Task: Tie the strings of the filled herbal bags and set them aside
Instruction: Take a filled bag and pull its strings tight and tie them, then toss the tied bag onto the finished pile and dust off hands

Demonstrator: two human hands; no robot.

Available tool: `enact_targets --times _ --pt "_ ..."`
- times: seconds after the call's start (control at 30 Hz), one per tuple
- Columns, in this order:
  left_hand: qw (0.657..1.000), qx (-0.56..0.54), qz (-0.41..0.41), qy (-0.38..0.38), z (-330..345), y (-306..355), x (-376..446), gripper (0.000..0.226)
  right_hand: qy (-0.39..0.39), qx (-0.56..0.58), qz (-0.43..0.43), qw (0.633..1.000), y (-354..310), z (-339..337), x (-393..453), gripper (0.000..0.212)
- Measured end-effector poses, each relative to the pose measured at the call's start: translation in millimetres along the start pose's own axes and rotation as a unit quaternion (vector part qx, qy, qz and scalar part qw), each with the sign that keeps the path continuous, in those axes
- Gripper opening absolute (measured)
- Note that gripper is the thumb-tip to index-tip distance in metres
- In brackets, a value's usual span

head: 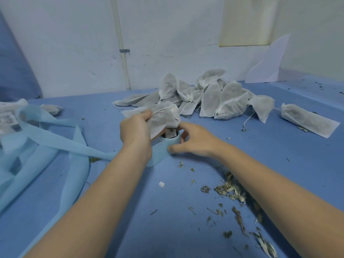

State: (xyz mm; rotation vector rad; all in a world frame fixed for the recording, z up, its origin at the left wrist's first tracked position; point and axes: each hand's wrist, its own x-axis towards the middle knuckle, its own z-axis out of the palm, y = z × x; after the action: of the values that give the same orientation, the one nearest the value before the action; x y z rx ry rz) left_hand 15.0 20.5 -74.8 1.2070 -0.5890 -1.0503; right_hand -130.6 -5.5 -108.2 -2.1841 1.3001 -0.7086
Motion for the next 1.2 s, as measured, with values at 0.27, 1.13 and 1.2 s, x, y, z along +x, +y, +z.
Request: enact_targets --times 0.27,1.13,1.2 --pt "0.97 0.197 0.142 0.004 17 -13 -3 0.024 0.076 0.011 0.042 0.996 5 4 -10 0.044" --pt "0.958 0.247 0.139 0.04 22 -16 2 0.028 0.221 0.136 0.082 0.962 14 3 -29 0.018" --pt "0.959 0.244 0.136 0.042 22 -16 2 0.028 0.222 0.108 0.079 0.966 13 3 -31 0.018"
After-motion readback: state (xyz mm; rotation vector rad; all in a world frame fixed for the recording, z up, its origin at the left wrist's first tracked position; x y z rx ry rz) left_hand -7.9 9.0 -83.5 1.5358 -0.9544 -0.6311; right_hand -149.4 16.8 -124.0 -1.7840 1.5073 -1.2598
